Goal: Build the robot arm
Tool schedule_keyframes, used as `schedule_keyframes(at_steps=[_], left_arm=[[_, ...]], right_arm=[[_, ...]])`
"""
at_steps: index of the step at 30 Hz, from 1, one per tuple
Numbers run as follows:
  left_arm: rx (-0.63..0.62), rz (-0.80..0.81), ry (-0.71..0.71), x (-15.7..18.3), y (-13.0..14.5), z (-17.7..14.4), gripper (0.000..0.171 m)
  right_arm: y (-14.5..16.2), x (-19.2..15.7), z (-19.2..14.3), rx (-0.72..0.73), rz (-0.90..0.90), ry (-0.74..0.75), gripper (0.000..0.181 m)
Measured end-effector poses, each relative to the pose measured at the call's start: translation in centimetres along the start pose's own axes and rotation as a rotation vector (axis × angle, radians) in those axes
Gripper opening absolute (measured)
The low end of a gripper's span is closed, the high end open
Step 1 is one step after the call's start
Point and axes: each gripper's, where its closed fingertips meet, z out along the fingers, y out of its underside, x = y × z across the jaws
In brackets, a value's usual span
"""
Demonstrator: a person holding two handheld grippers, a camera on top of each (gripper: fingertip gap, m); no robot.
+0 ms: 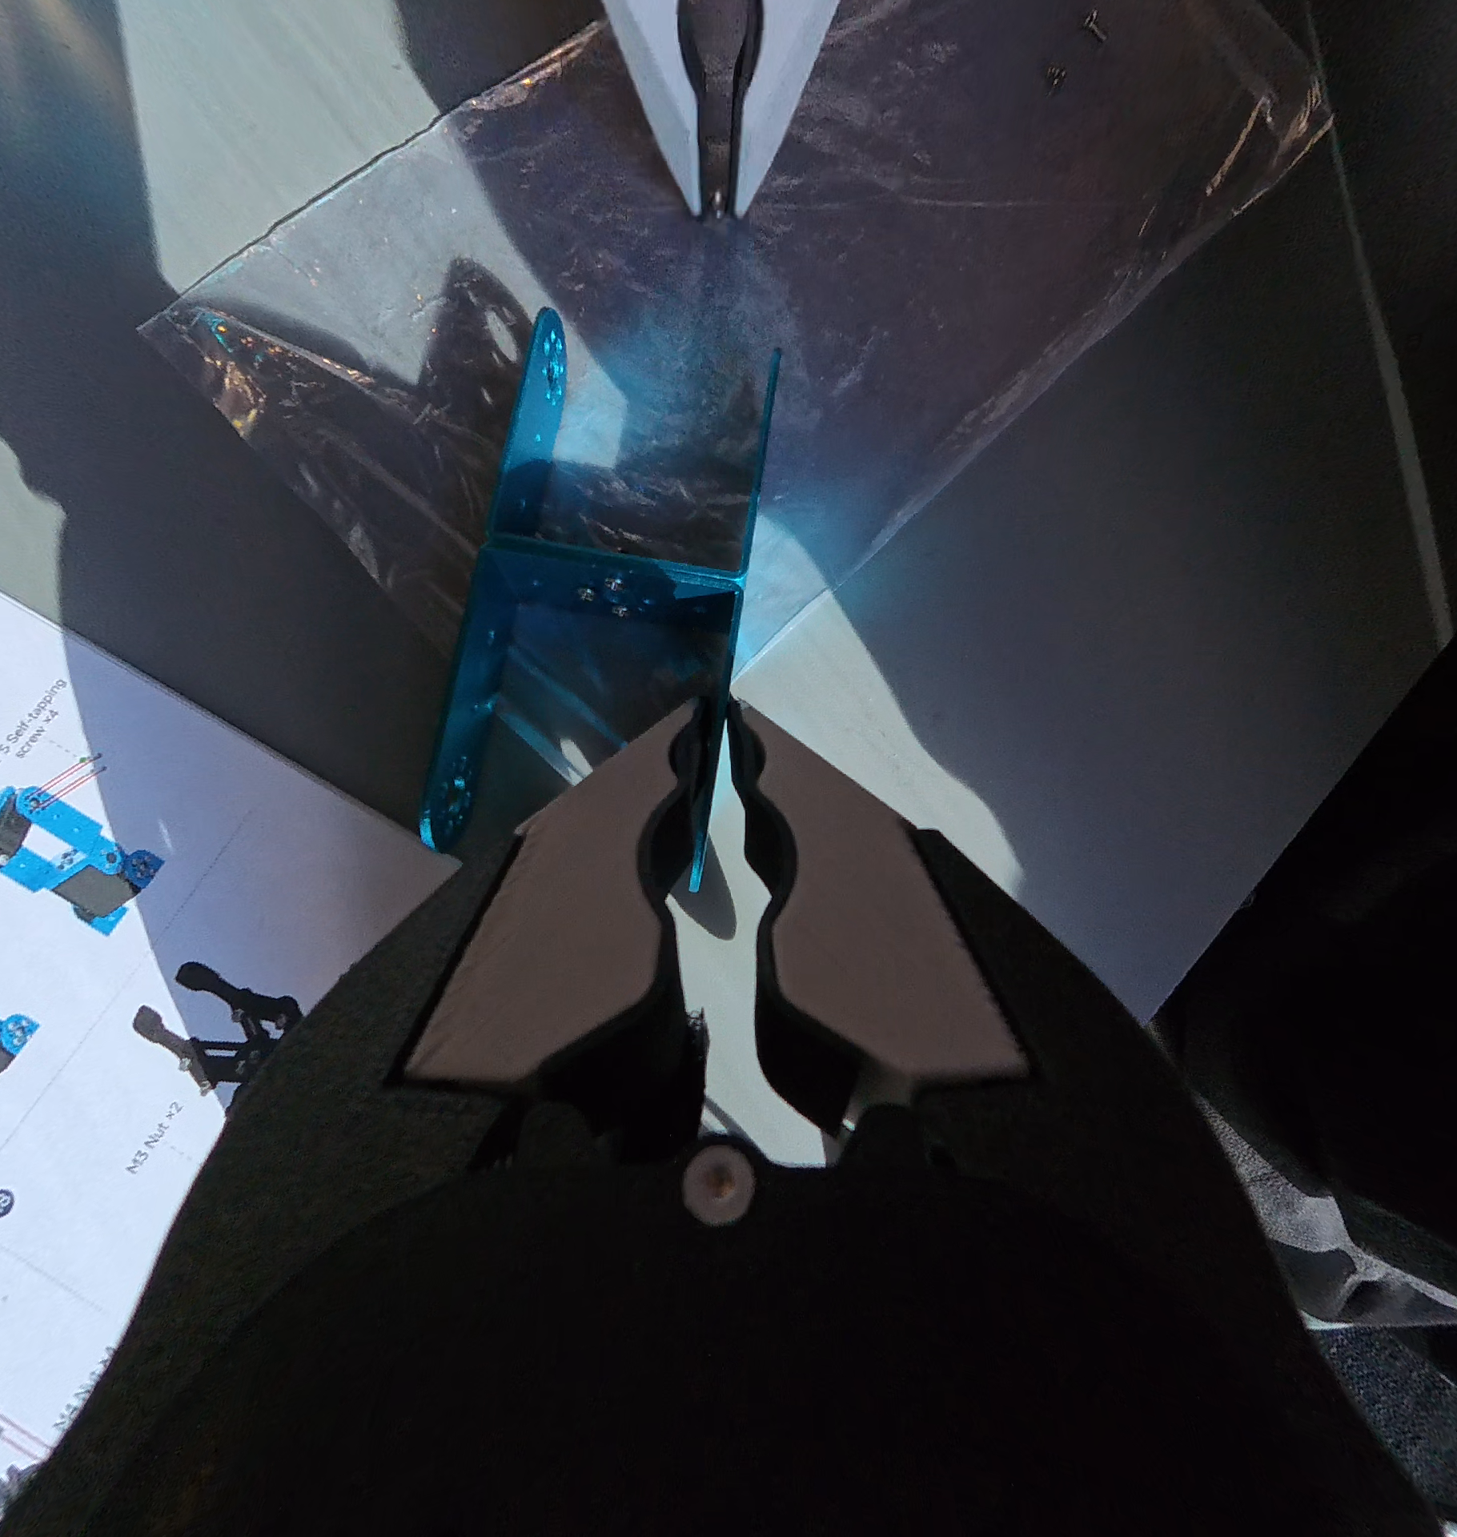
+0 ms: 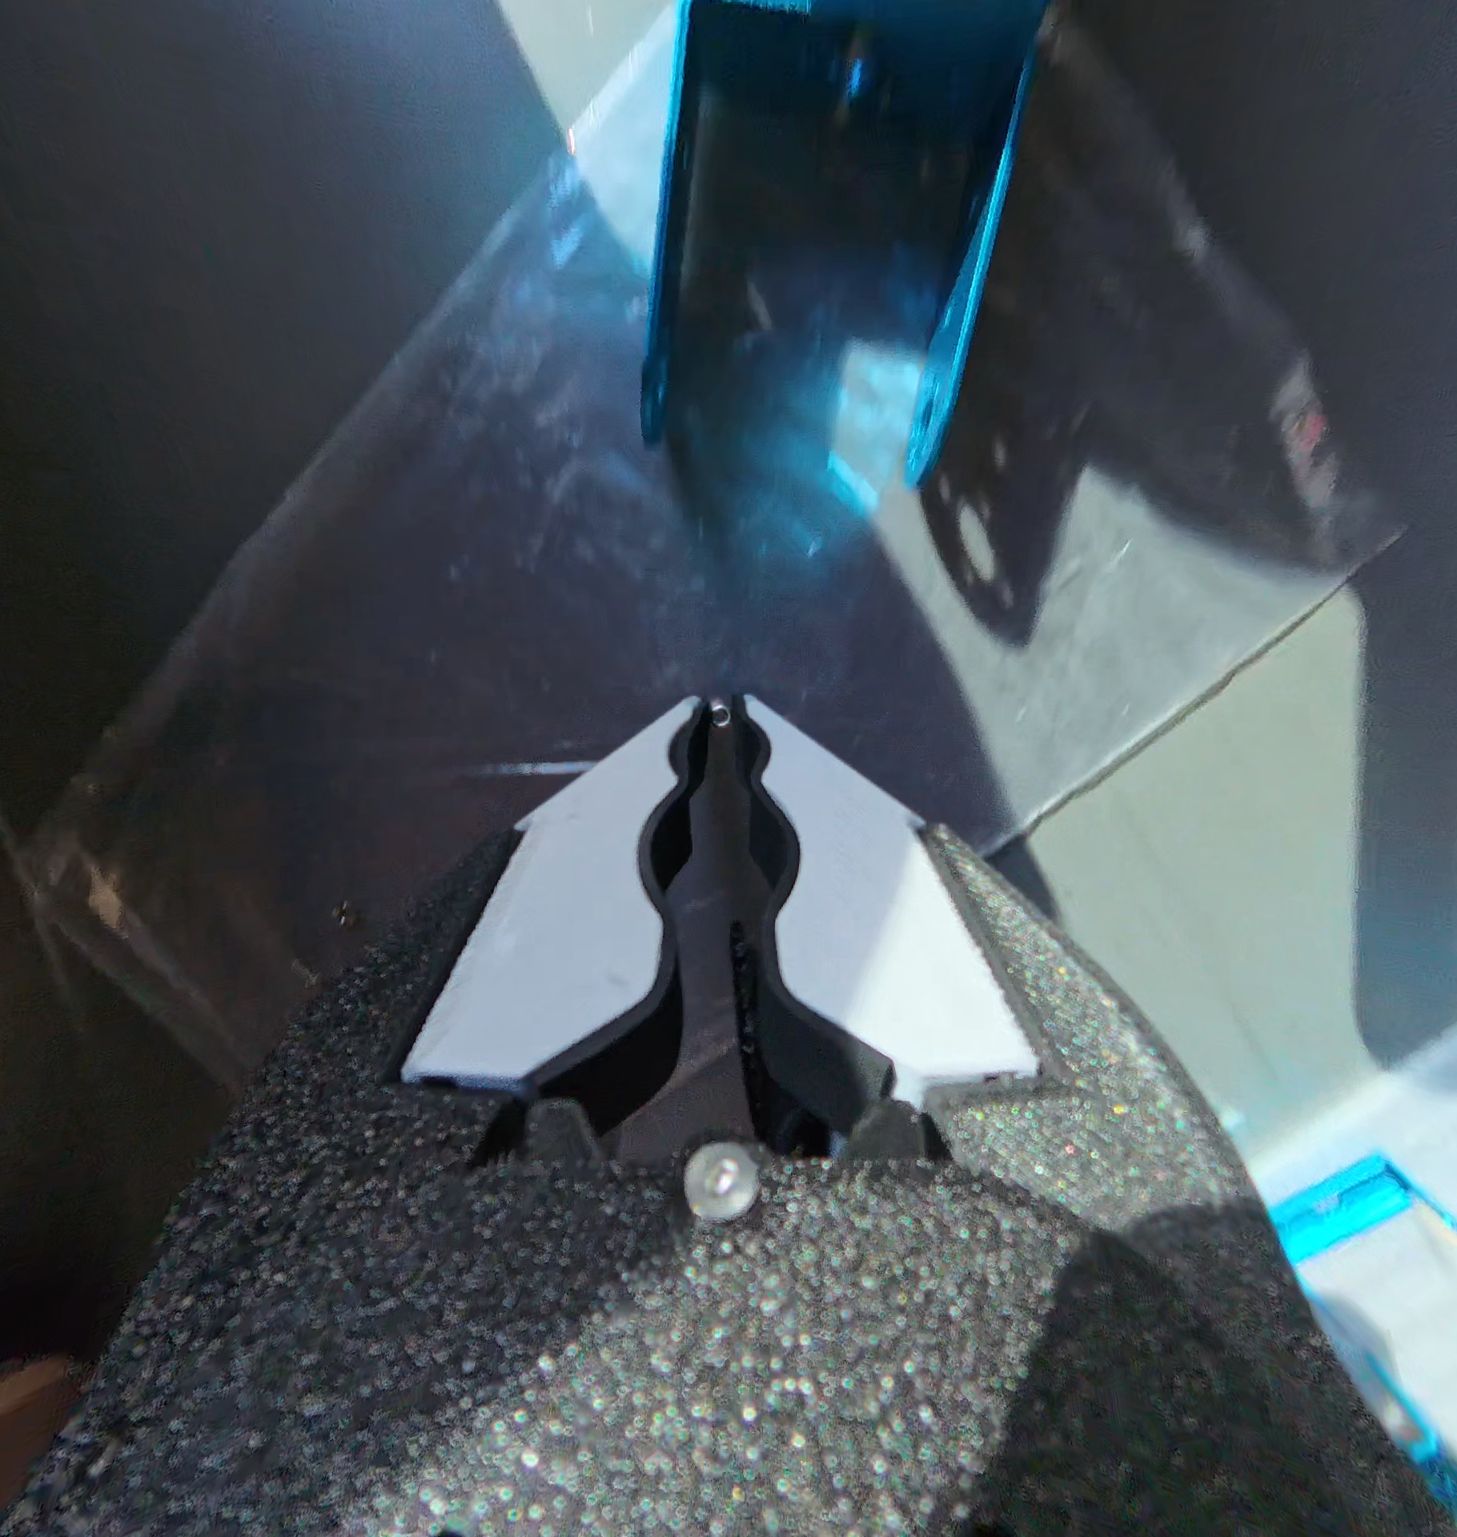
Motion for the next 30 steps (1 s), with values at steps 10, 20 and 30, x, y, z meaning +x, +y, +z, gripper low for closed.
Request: schedule_keyframes(at_steps=[10, 20, 30], left_arm=[[-0.004, 0.008, -0.017, 0.1, 0.1, 0.0, 0.003], [-0.009, 0.015, -0.016, 0.1, 0.0, 0.0, 0.003], [-0.013, 0.019, -0.017, 0.1, 0.0, 0.0, 0.003]], right_arm=[[1.1, -0.2, -0.6, -0.101, 0.005, 0.025, 0.008], [1.9, 0.7, -0.2, -0.129, 0.026, 0.027, 0.007], [1.6, 0.8, -0.1, -0.132, 0.032, 0.025, 0.005]])
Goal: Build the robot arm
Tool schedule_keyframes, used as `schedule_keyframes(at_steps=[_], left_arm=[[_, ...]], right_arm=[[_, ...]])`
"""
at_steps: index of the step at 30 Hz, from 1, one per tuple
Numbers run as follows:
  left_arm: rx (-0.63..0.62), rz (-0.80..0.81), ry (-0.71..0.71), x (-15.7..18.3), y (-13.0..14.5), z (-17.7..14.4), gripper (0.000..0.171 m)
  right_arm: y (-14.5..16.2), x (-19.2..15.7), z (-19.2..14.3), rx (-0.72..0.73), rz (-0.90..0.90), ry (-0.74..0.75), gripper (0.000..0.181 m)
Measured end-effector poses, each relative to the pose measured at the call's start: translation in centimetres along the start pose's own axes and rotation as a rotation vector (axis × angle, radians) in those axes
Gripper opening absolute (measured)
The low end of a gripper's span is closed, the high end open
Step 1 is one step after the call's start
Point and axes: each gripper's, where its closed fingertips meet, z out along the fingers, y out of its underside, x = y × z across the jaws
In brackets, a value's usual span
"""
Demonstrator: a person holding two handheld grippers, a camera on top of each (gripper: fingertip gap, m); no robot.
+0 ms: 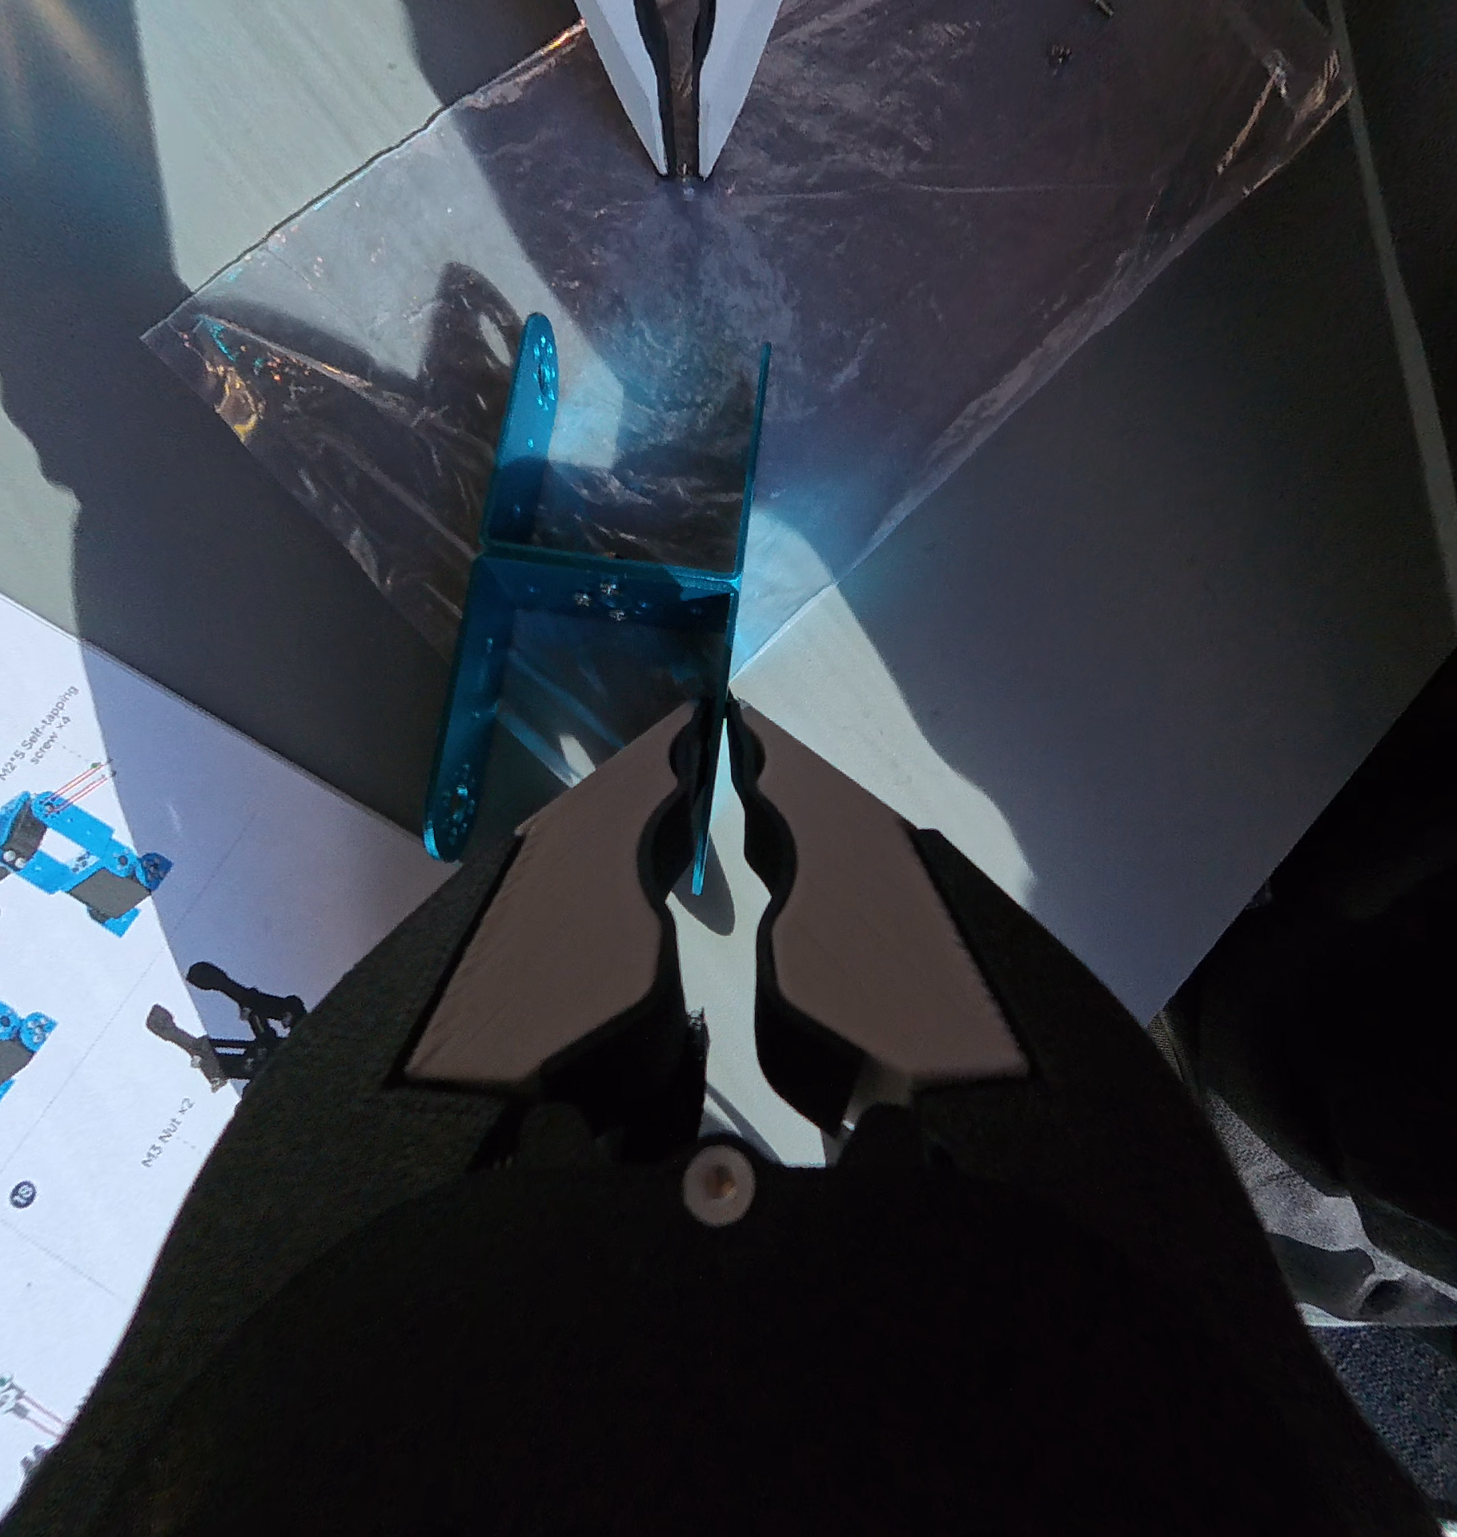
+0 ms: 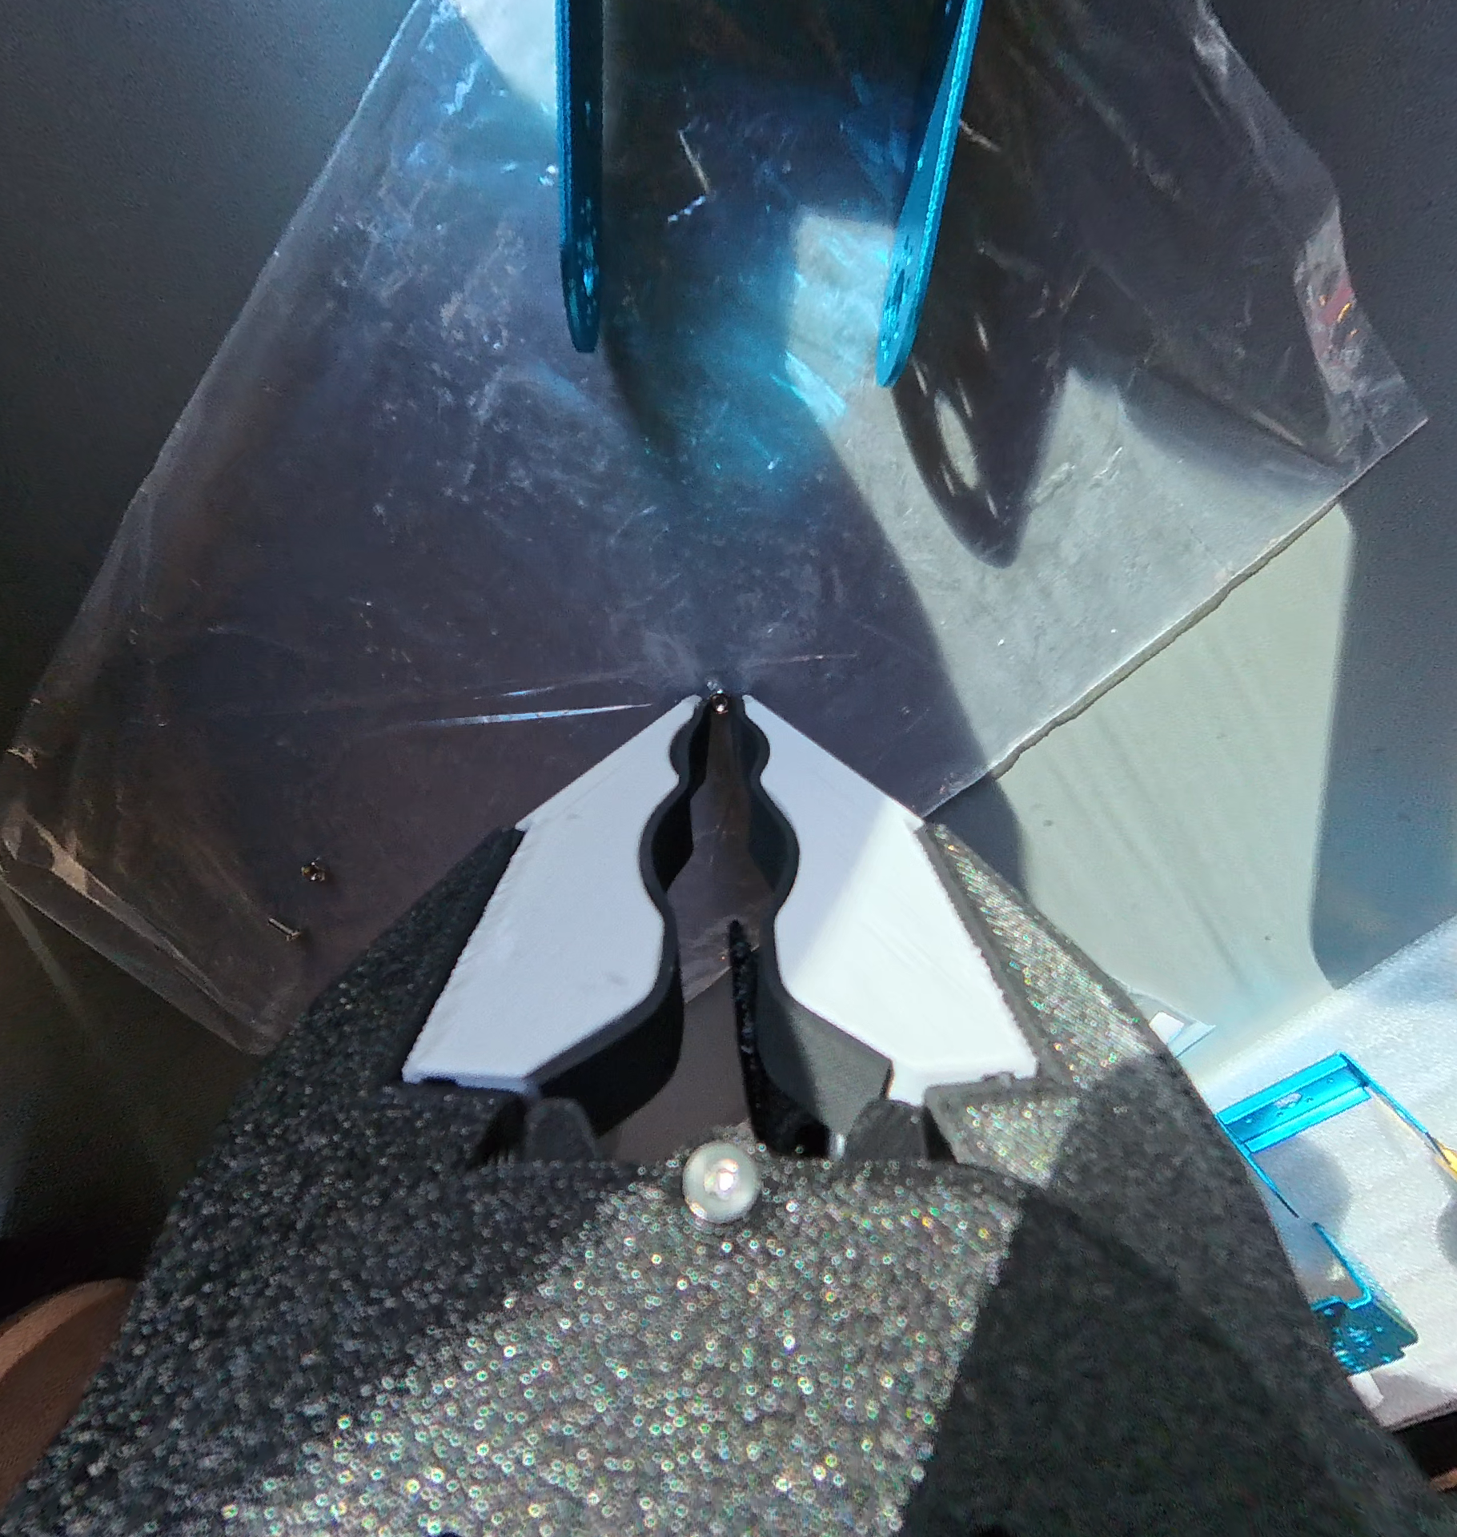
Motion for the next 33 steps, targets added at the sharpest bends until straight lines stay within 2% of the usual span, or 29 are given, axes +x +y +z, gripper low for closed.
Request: schedule_keyframes(at_steps=[3, 5, 8, 9, 11, 14, 17, 20, 22, 24, 29, 33], left_arm=[[-0.004, 0.004, 0.000, 0.0, 0.0, 0.0, 0.003], [0.001, 0.002, 0.003, 0.0, -0.1, 0.0, 0.004], [0.055, -0.025, 0.037, 0.4, -1.0, -0.3, 0.034], [0.074, -0.034, 0.038, 0.3, -1.4, -0.4, 0.035], [0.107, -0.053, 0.031, 0.0, -2.1, -0.5, 0.048], [0.128, -0.073, 0.039, -0.1, -2.7, -0.2, 0.053], [0.099, -0.062, 0.024, -0.2, -2.4, 0.4, 0.054], [0.079, -0.058, 0.010, -0.3, -2.1, 0.8, 0.056], [0.072, -0.059, 0.014, -0.2, -1.9, 1.0, 0.056], [0.055, -0.054, 0.010, -0.3, -1.6, 1.3, 0.055], [0.040, -0.045, -0.004, -0.6, -1.4, 1.1, 0.047], [0.036, -0.047, -0.016, -0.4, -1.0, 0.8, 0.046]], right_arm=[[-0.1, 0.0, 0.0, 0.022, -0.008, 0.002, 0.004], [-0.7, -0.1, -0.3, 0.090, -0.031, 0.007, 0.004], [-2.2, 0.5, -1.1, 0.244, -0.056, 0.038, 0.004], [-2.9, 0.9, -1.5, 0.309, -0.061, 0.058, 0.004], [-4.8, 1.2, -2.0, 0.440, -0.090, 0.085, 0.003], [-7.4, 1.3, -2.4, 0.614, -0.142, 0.136, 0.000], [-9.1, 0.9, -1.7, 0.695, -0.170, 0.128, 0.000], [-7.9, 0.6, -0.5, 0.587, -0.152, 0.073, 0.000], [-7.2, 0.9, -0.8, 0.514, -0.143, 0.100, 0.000], [-6.9, -0.4, -0.7, 0.445, -0.161, 0.029, 0.000], [-4.8, -0.1, 0.3, 0.292, -0.137, -0.013, 0.000], [-4.6, 0.1, 0.3, 0.296, -0.092, -0.056, 0.000]])
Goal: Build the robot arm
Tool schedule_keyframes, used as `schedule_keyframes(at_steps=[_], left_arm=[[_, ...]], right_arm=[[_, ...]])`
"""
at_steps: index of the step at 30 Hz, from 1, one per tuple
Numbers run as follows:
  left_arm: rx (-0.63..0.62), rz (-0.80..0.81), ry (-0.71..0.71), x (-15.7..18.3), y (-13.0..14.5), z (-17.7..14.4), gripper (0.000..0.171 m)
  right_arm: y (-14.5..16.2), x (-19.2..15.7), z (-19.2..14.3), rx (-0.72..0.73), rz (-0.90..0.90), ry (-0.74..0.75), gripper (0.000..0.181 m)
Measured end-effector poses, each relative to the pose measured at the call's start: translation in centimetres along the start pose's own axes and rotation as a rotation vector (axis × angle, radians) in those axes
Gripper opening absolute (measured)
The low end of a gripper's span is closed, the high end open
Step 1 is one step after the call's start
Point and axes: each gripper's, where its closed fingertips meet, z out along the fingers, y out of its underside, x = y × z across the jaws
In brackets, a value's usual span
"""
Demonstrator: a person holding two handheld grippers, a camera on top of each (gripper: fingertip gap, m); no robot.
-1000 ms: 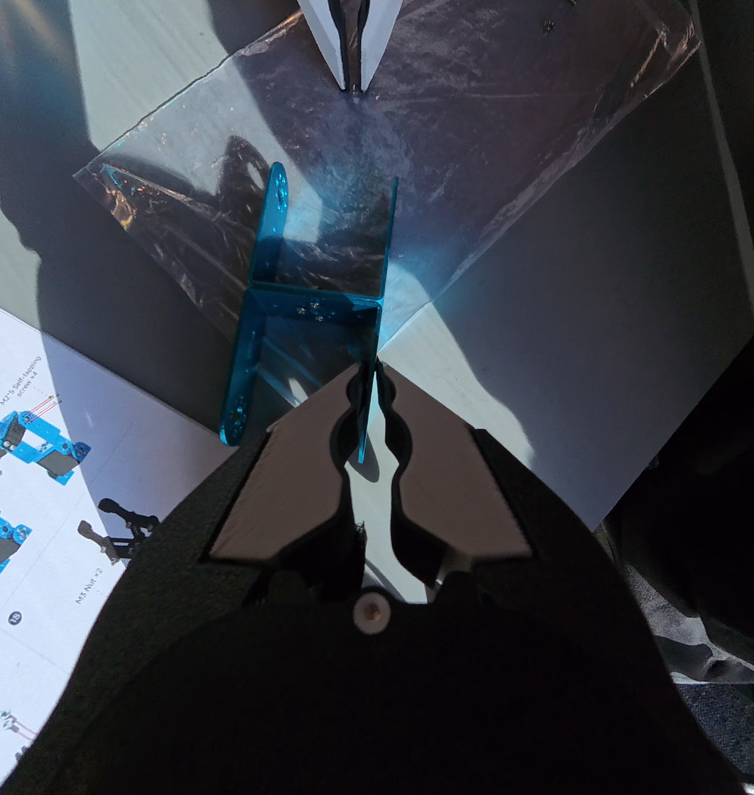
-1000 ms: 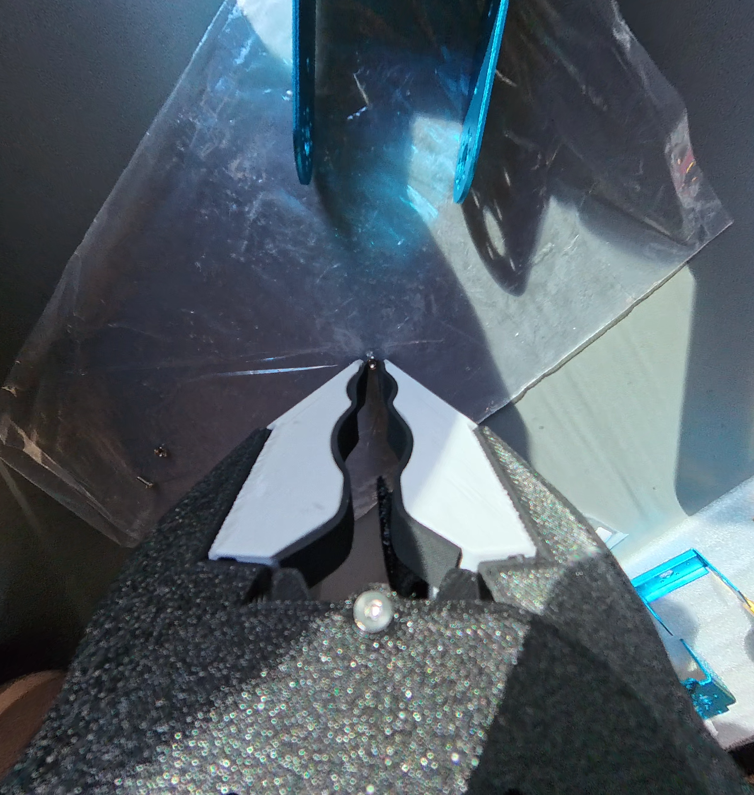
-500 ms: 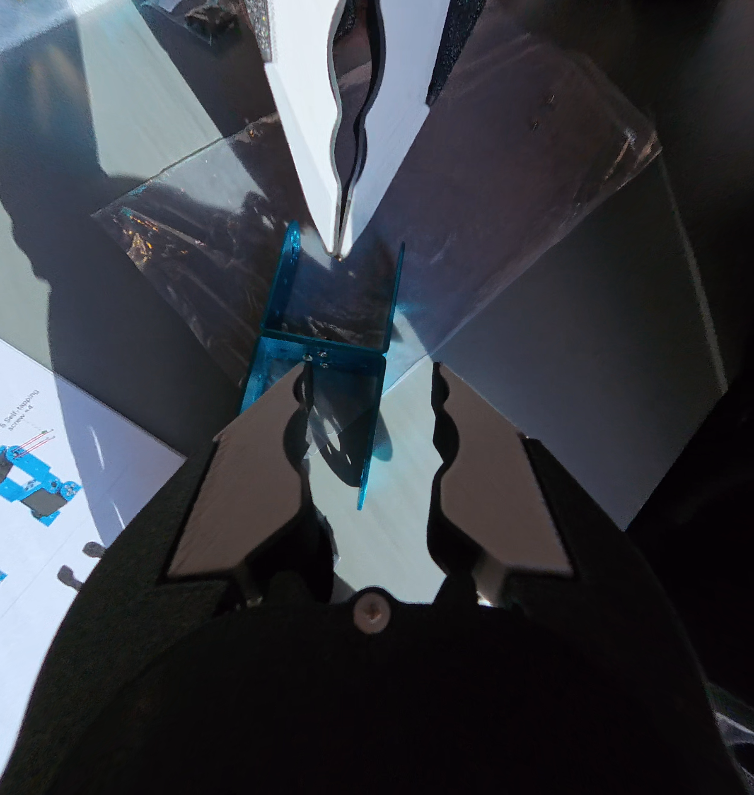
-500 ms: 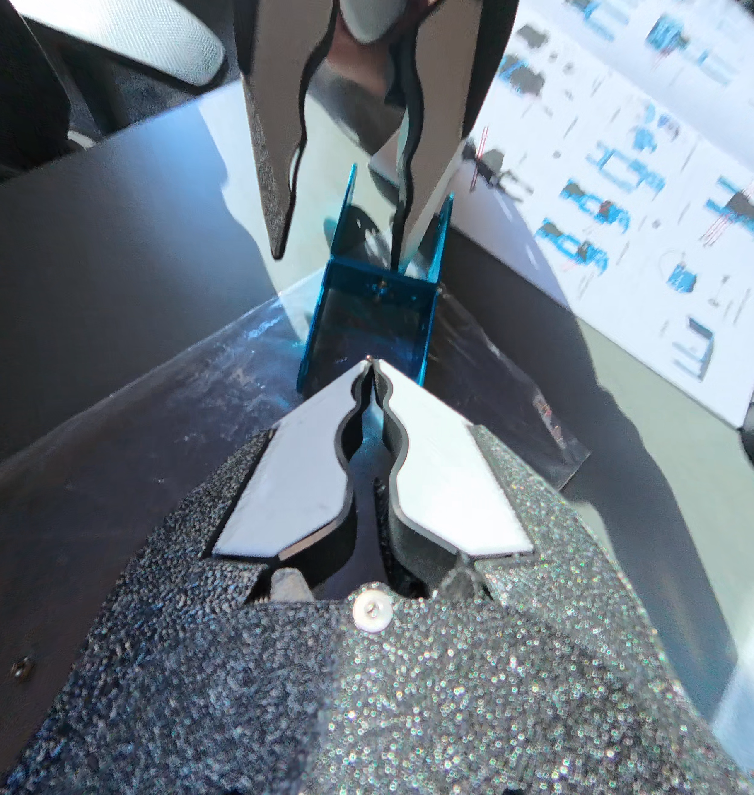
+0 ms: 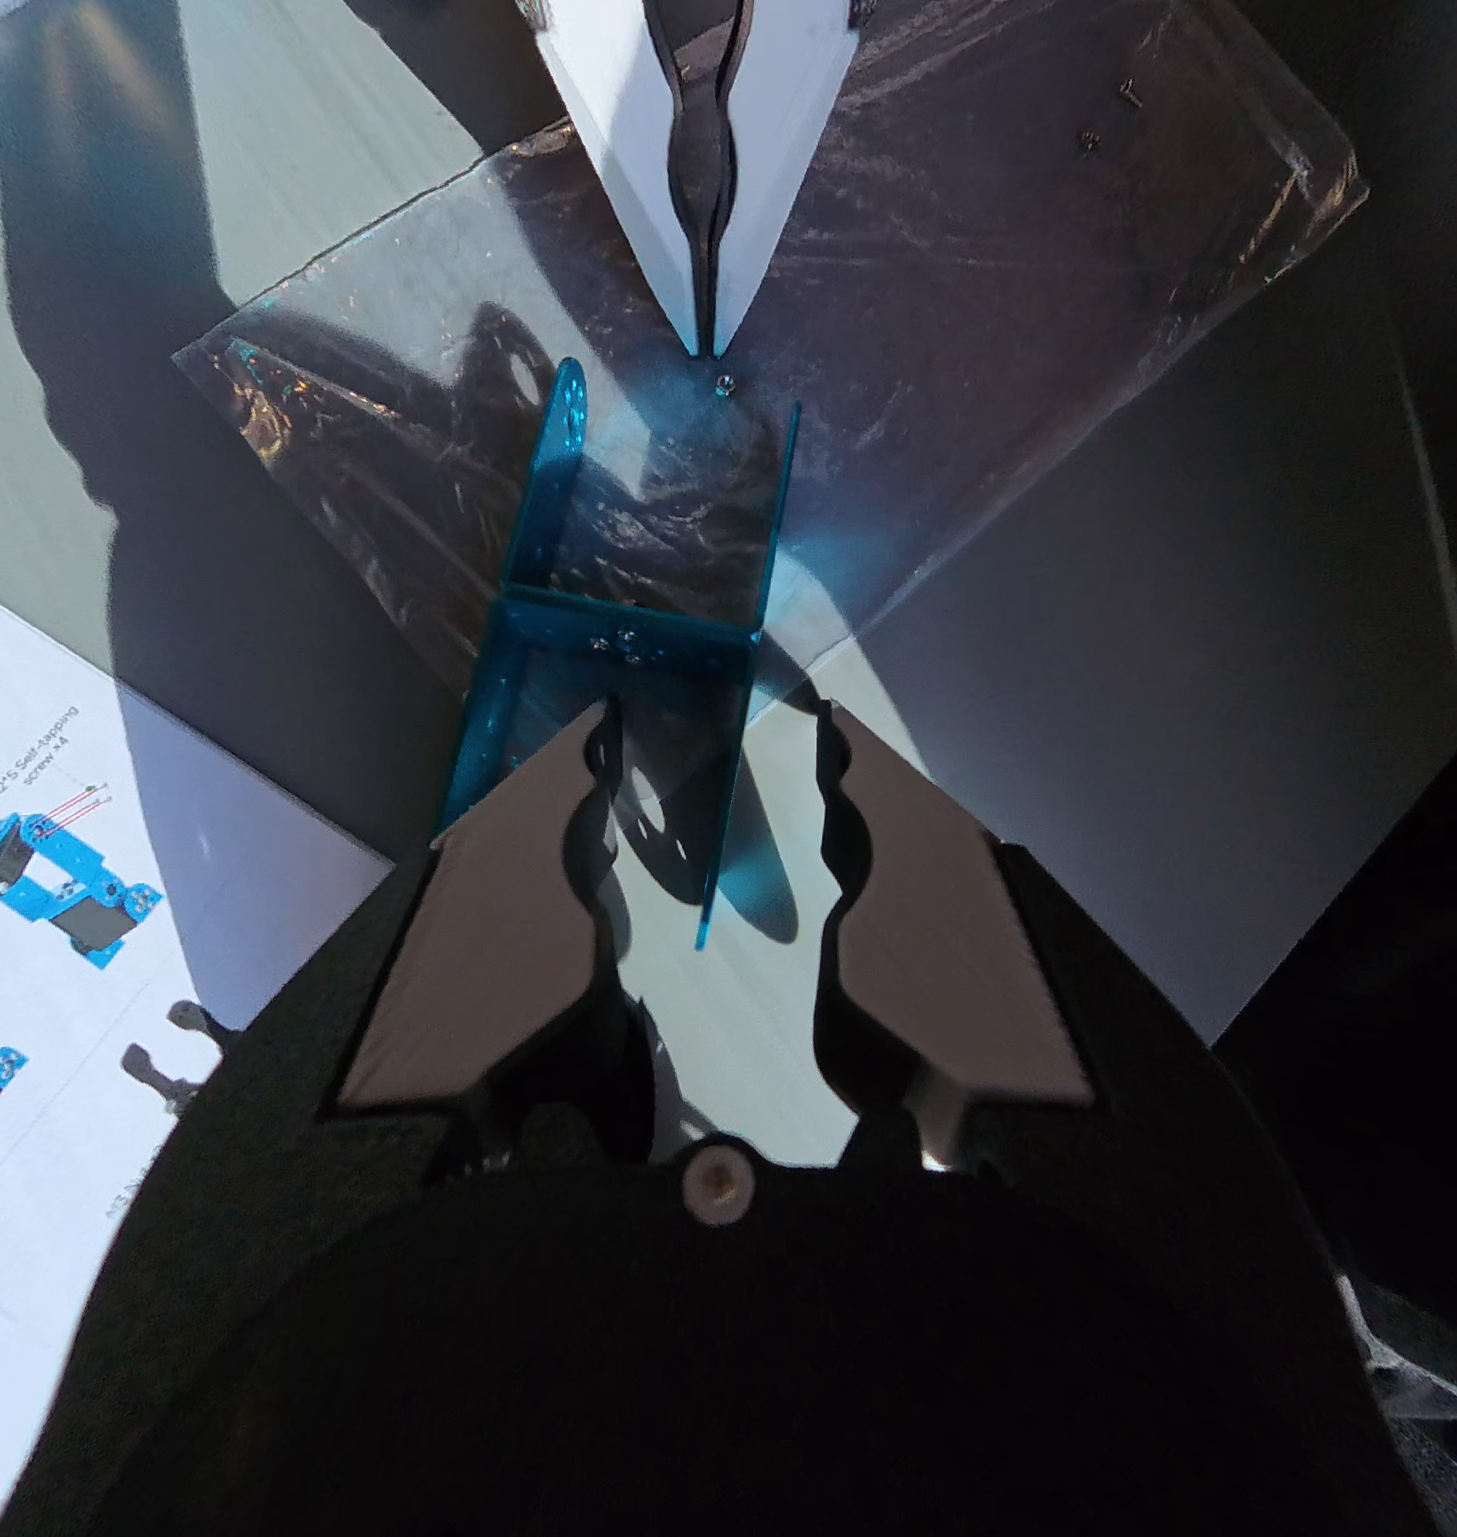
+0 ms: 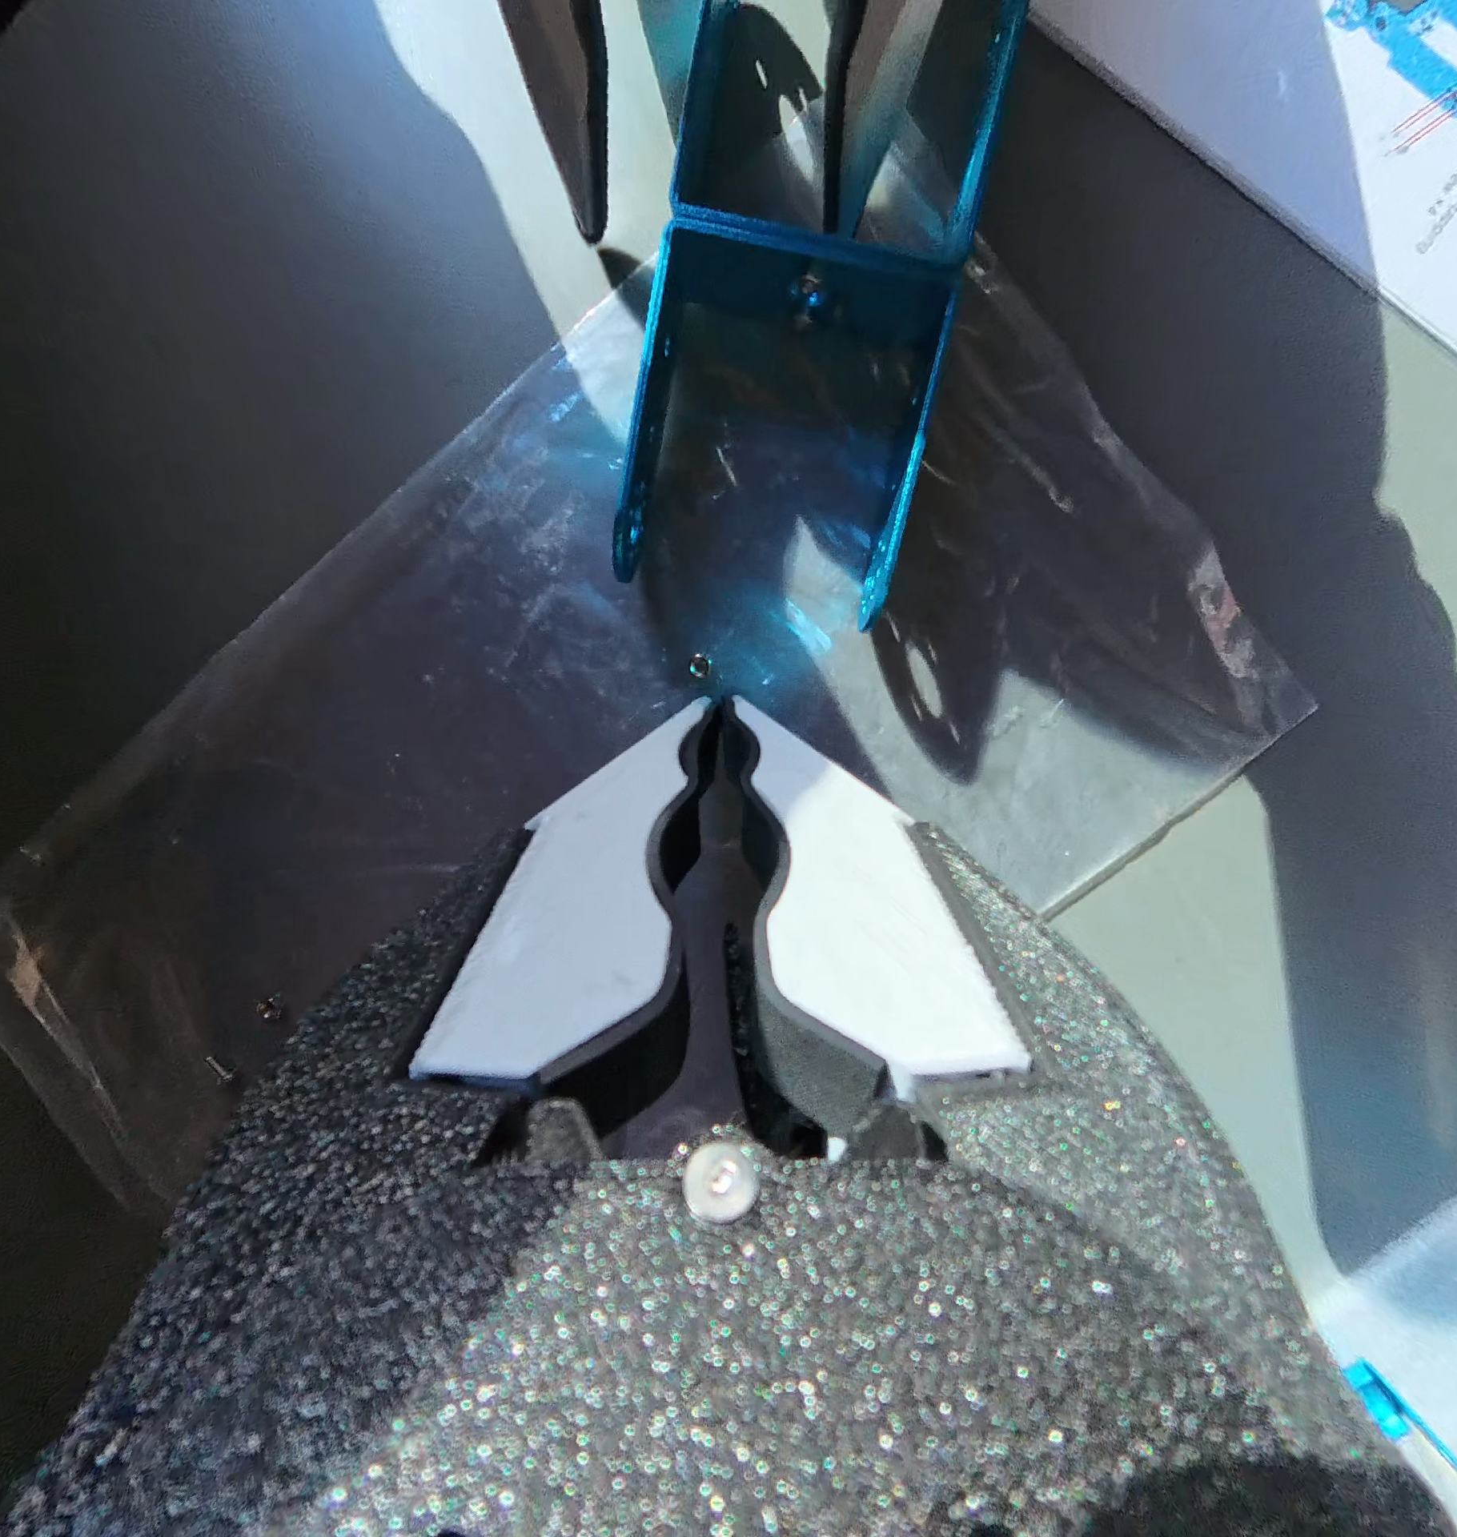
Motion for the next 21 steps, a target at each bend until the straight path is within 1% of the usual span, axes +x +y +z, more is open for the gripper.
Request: schedule_keyframes(at_steps=[5, 8, 15, 16, 21], left_arm=[[0.006, -0.005, -0.004, 0.1, 0.1, -0.1, 0.046], [0.005, -0.001, -0.004, 0.1, 0.1, -0.1, 0.046], [-0.006, 0.012, -0.006, 0.1, 0.1, -0.1, 0.044], [-0.007, 0.012, -0.008, 0.1, 0.2, -0.1, 0.044], [-0.006, 0.010, -0.005, 0.2, 0.3, -0.3, 0.044]], right_arm=[[-0.4, -0.2, -0.2, 0.005, -0.021, 0.017, 0.004], [-1.0, -0.5, -0.2, 0.019, -0.029, 0.008, 0.003], [-0.9, -0.4, 0.4, -0.002, -0.005, -0.038, 0.003], [-0.9, -0.5, 0.4, -0.007, -0.010, -0.037, 0.001], [-0.8, -1.2, 0.4, -0.027, -0.059, -0.001, 0.001]])
